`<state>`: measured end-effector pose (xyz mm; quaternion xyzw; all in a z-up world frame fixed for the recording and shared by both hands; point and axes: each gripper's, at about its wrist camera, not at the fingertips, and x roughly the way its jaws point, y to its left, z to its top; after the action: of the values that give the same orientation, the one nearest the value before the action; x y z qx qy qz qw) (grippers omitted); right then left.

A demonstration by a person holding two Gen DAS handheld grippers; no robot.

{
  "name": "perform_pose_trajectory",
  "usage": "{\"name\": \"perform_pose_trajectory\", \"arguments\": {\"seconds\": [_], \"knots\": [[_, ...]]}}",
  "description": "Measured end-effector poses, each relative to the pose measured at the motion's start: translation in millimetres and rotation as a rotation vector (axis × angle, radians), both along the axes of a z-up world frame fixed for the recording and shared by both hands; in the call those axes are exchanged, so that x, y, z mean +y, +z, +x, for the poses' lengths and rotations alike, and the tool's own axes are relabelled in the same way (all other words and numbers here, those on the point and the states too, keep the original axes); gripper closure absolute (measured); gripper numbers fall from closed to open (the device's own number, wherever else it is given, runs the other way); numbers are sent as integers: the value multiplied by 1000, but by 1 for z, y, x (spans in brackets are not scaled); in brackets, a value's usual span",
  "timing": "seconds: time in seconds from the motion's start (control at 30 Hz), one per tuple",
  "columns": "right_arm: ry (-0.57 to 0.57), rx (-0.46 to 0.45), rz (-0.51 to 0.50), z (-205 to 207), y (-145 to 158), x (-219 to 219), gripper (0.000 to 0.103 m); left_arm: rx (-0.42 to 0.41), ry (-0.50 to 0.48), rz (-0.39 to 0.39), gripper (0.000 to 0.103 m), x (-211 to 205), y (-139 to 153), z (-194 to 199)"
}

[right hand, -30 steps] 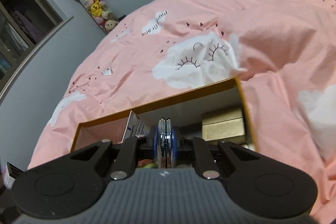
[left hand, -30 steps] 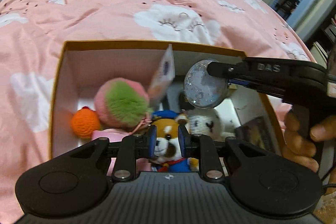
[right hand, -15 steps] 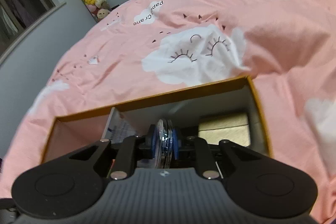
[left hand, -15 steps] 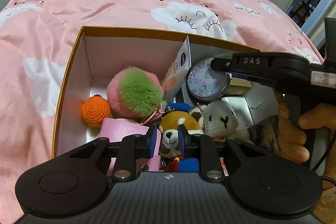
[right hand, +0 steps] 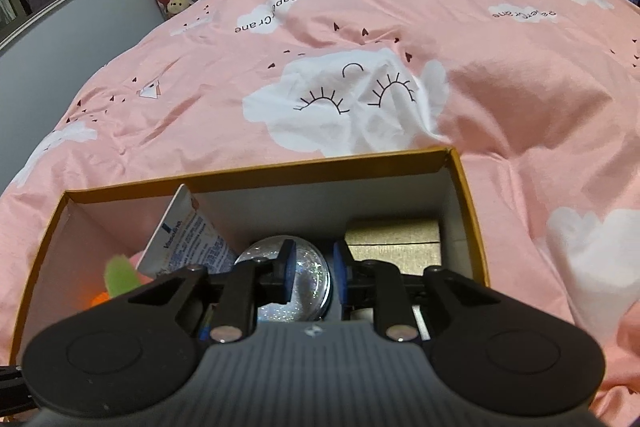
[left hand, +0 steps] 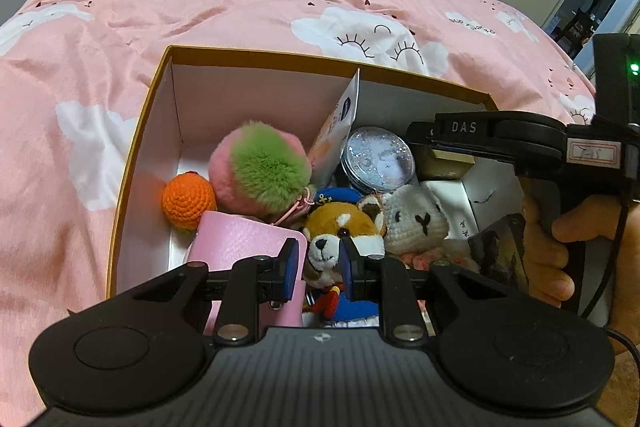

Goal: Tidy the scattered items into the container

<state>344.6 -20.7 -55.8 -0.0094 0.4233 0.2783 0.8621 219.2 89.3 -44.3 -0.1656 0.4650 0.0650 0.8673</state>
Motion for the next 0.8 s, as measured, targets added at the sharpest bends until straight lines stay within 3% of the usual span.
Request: {"name": "perform_pose_trajectory", "arguments": {"seconds": [0.1, 0.37, 0.5, 0.6, 0.8], "knots": [[-1, -20, 5, -8, 6, -4, 78, -13, 6, 6, 78, -2, 3, -4], [-10, -99, 39, -40, 26, -25, 59, -81, 35, 38, 69, -7, 16, -19], [-7, -153, 45, -63, 34, -35, 55, -115, 52, 63, 65, -9, 20, -27], [2, -195, 55, -82, 39, -42, 52, -156, 59, 89, 53, -11, 25, -35], [1, -258, 72, -114, 47, -54, 37, -228, 58, 184, 46, -21, 34, -51]]}}
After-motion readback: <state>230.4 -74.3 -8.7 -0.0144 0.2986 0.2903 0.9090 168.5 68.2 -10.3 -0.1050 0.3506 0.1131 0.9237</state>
